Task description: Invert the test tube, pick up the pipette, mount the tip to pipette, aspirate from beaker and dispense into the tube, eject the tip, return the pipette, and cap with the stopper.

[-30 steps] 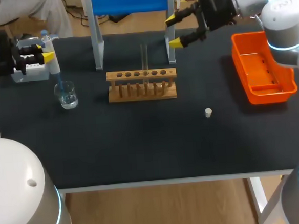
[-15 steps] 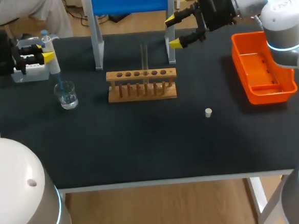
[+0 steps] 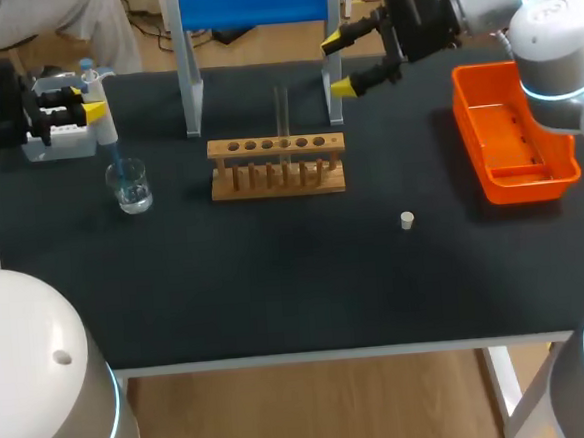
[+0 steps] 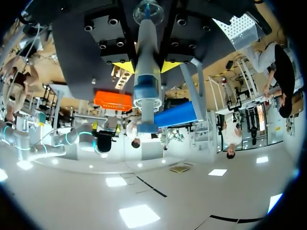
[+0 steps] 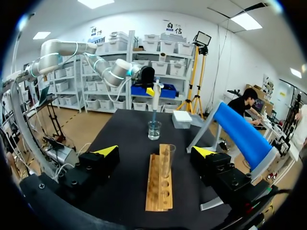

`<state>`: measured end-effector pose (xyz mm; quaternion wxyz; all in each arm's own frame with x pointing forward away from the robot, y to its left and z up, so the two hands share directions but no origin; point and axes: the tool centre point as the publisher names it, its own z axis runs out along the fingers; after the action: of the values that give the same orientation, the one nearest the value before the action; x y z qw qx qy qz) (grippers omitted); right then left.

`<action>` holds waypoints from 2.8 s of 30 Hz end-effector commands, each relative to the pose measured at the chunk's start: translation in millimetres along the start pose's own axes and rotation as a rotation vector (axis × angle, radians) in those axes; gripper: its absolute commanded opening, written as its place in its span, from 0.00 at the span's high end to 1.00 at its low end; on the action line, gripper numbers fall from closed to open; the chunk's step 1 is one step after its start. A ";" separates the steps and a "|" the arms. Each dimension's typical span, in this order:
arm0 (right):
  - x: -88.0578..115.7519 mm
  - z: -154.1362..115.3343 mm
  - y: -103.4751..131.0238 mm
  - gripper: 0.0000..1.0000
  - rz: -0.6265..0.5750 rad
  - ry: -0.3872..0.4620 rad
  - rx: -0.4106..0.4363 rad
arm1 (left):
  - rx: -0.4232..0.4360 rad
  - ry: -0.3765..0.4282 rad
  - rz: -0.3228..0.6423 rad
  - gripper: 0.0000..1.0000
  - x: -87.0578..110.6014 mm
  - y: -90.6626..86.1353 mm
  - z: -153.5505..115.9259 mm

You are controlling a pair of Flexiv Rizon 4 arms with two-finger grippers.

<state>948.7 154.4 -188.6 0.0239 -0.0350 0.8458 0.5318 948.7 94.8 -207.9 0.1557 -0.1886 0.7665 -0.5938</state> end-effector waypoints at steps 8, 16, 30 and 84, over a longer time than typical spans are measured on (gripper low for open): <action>-14.4 23.9 -17.2 0.00 -0.048 0.082 0.044 | -0.002 -0.001 -0.001 1.00 0.4 -0.8 -0.5; -19.4 39.0 -23.6 0.00 -0.085 0.134 0.060 | -0.002 -0.001 -0.001 1.00 0.4 -0.8 -0.5; -22.1 63.6 -42.7 0.00 -0.082 0.192 0.124 | -0.002 -0.001 -0.001 1.00 0.4 -0.8 -0.5; -32.3 123.8 -69.3 0.00 -0.102 0.250 0.233 | -0.002 -0.001 -0.001 1.00 0.4 -0.8 -0.5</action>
<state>985.8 235.8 -300.8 -0.0496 -0.1412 0.8945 0.4213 948.7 94.9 -207.9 0.1558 -0.1886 0.7665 -0.5938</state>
